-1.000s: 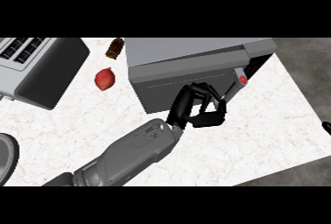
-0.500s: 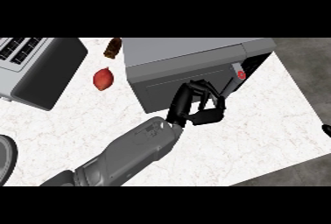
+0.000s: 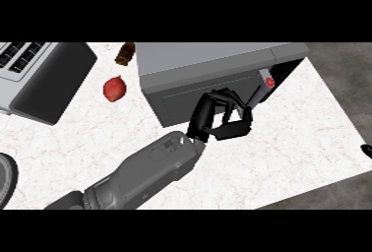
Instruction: Pick up the milk, place it into the microwave and close the microwave
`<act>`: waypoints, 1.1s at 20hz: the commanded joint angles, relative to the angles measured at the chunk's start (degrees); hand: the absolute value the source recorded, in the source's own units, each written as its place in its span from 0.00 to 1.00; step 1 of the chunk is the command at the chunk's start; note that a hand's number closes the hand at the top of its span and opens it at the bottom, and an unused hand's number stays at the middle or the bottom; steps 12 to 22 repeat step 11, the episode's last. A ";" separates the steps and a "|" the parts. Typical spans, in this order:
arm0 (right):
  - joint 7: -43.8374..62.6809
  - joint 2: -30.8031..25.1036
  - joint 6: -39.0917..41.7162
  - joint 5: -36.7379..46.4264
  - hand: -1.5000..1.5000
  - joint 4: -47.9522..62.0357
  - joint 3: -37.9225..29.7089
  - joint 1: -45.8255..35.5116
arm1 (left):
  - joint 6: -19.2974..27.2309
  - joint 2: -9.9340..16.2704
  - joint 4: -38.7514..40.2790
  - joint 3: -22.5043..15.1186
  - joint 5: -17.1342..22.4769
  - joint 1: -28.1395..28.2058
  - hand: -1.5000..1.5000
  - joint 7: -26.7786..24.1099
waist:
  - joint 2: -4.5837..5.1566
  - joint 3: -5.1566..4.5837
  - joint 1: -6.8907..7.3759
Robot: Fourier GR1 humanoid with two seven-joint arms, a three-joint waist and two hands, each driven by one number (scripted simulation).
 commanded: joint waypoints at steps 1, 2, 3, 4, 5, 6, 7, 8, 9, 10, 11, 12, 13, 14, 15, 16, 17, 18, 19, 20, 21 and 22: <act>0.33 -0.81 1.05 -0.61 0.00 -0.67 -0.02 -0.02 | 2.08 0.08 6.98 5.65 1.42 -3.84 1.00 -1.49 | 0.53 -0.01 -0.47; 0.49 -0.70 0.48 -0.92 0.00 -0.67 -0.09 0.09 | 1.97 0.08 7.00 5.51 1.62 -4.92 1.00 -1.11 | 0.33 0.01 -0.68; 0.34 -0.83 0.71 -0.96 0.00 -0.77 -0.55 0.37 | 1.68 0.08 7.39 5.44 2.00 -3.13 1.00 -2.46 | 0.38 -0.04 -0.58; 0.74 -1.15 0.25 -1.52 0.00 -1.08 -0.65 0.14 | 1.42 0.08 7.35 5.00 1.92 -3.41 1.00 -2.80 | 0.52 -0.13 -0.61; 0.73 -1.29 0.64 -1.69 0.00 -1.10 -0.39 -0.40 | 1.97 0.08 7.14 5.34 2.35 -4.31 1.00 -2.57 | 0.58 -0.06 -0.29; 0.87 -1.25 0.61 -1.60 0.00 -1.28 -0.35 0.31 | 1.73 0.08 7.61 5.10 2.47 -3.29 1.00 -3.46 | 0.63 -0.09 -0.60; 1.07 -1.45 0.73 -2.05 0.00 -0.92 -0.19 -0.03 | 1.69 0.08 7.36 5.20 2.80 -4.27 1.00 -3.18 | 0.75 -0.04 -0.25; 0.74 -1.08 0.78 -1.84 0.00 -1.31 -0.27 0.33 | 1.93 0.08 6.98 4.99 3.41 -3.22 1.00 -4.00 | 0.64 -0.04 -1.16; 0.88 -1.32 0.72 -2.56 0.00 -1.21 -0.30 -0.18 | 2.22 0.08 7.29 4.81 3.35 -4.01 1.00 -3.72 | 0.77 0.00 -0.76; 0.96 -1.54 0.45 -1.98 0.00 -1.52 -0.60 -0.57 | 1.56 0.08 7.70 4.66 3.52 -3.48 1.00 -4.35 | 0.74 -0.08 -0.13; 1.09 -1.77 0.78 -2.43 0.00 -1.53 -0.56 -0.46 | 1.79 0.08 7.56 4.81 3.75 -4.28 1.00 -4.41 | 0.66 -0.04 -0.40; 1.09 -1.77 0.78 -2.43 0.00 -1.53 -0.56 -0.46 | 1.79 0.08 7.56 4.81 3.75 -4.28 1.00 -4.41 | 0.66 -0.04 -0.40; 1.09 -1.77 0.78 -2.43 0.00 -1.53 -0.56 -0.46 | 1.79 0.08 7.56 4.81 3.75 -4.28 1.00 -4.41 | 0.66 -0.04 -0.40; 1.09 -1.77 0.78 -2.43 0.00 -1.53 -0.56 -0.46 | 1.79 0.08 7.56 4.81 3.75 -4.28 1.00 -4.41 | 0.66 -0.04 -0.40; 1.09 -1.77 0.78 -2.43 0.00 -1.53 -0.56 -0.46 | 1.79 0.08 7.56 4.81 3.75 -4.28 1.00 -4.41 | 0.66 -0.04 -0.40; 1.09 -1.77 0.78 -2.43 0.00 -1.53 -0.56 -0.46 | 1.79 0.08 7.56 4.81 3.75 -4.28 1.00 -4.41 | 0.66 -0.04 -0.40; 1.09 -1.77 0.78 -2.43 0.00 -1.53 -0.56 -0.46 | 1.79 0.08 7.56 4.81 3.75 -4.28 1.00 -4.41 | 0.66 -0.04 -0.40; 1.09 -1.77 0.78 -2.43 0.00 -1.53 -0.56 -0.46 | 1.79 0.08 7.56 4.81 3.75 -4.28 1.00 -4.41 | 0.66 -0.04 -0.40; 1.09 -1.77 0.78 -2.43 0.00 -1.53 -0.56 -0.46 | 1.79 0.08 7.56 4.81 3.75 -4.28 1.00 -4.41 | 0.66 -0.04 -0.40; 1.09 -1.77 0.78 -2.43 0.00 -1.53 -0.56 -0.46 | 1.79 0.08 7.56 4.81 3.75 -4.28 1.00 -4.41 | 0.66 -0.04 -0.40; 1.09 -1.77 0.78 -2.43 0.00 -1.53 -0.56 -0.46 | 1.79 0.08 7.56 4.81 3.75 -4.28 1.00 -4.41 | 0.66 -0.04 -0.40; 1.09 -1.77 0.78 -2.43 0.00 -1.53 -0.56 -0.46 | 1.79 0.08 7.56 4.81 3.75 -4.28 1.00 -4.41 | 0.66 -0.04 -0.40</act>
